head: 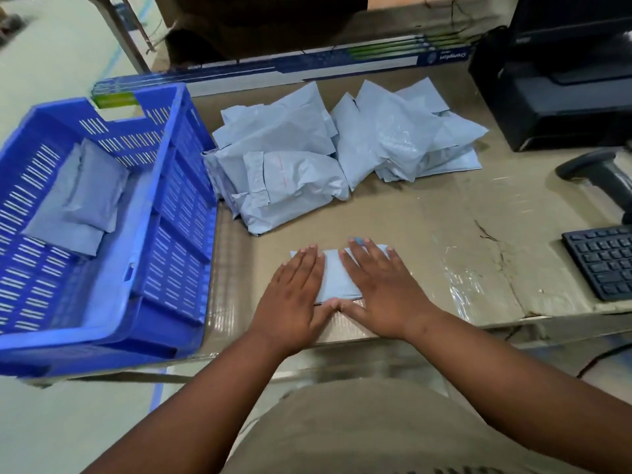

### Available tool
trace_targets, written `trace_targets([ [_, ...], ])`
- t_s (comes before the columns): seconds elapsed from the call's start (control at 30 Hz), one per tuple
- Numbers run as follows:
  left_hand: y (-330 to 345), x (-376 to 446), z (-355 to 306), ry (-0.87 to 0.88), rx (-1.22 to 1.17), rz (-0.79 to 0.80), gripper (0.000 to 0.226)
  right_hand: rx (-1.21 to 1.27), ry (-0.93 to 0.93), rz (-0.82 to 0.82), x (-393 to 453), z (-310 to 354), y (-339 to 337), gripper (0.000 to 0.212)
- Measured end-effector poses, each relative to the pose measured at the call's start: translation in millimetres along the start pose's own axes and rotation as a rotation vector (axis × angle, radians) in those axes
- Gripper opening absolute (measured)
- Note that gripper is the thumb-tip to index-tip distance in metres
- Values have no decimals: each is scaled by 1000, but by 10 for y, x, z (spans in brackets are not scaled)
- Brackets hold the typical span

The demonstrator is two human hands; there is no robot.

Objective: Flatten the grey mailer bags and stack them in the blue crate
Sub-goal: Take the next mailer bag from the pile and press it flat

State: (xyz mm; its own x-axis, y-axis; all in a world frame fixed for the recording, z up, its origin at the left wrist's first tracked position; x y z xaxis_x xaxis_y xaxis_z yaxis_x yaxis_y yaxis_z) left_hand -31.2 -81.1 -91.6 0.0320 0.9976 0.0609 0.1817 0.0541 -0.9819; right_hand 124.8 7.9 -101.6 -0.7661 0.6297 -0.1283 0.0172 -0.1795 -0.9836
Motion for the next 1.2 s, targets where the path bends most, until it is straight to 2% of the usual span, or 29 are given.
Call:
trace_targets([
  [0.27,-80,-290,399,-187,70,158,88,21,132,53,-265,-595,-12,102],
  [0.33,-274,-279,366,-221,-28,92,83,67,180,42,-319,-674,-74,102],
  [0.4,-500,-168,225,-204,-78,-40,76,101,184,-6,-306,-642,-196,91],
  [0.5,-591,160,-80,-113,-133,-128,71,97,63,-84,-88,-297,-386,81],
  [0.6,-360,444,-369,-8,-215,-49,70,144,-99,-33,142,142,-279,78],
  [0.67,-166,479,-422,22,-204,6,69,87,-143,13,200,272,-85,83],
  [0.73,-81,425,-411,63,-100,-15,65,28,-127,11,195,245,17,85],
  [0.9,-24,299,-171,63,-21,2,72,91,-107,-34,162,157,-48,77],
  [1.07,24,48,229,-25,-6,103,77,22,31,-12,28,-231,-9,92],
  [1.2,-142,55,326,-63,-89,190,80,21,80,6,-125,-495,-3,95],
])
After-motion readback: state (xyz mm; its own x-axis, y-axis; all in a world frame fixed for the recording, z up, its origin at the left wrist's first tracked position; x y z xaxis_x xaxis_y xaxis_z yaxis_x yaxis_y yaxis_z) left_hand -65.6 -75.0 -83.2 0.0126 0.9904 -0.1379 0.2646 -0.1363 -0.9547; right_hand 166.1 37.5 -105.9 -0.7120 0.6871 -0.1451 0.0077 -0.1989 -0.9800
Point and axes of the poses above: each hand's wrist, its own x-axis towards the middle knuckle, its own y-axis out of the palm, z = x × y, the point moved 7 cm from there along x, towards the middle knuckle, and after that the axes turned 1 degree about z, right-handed, at the moved point
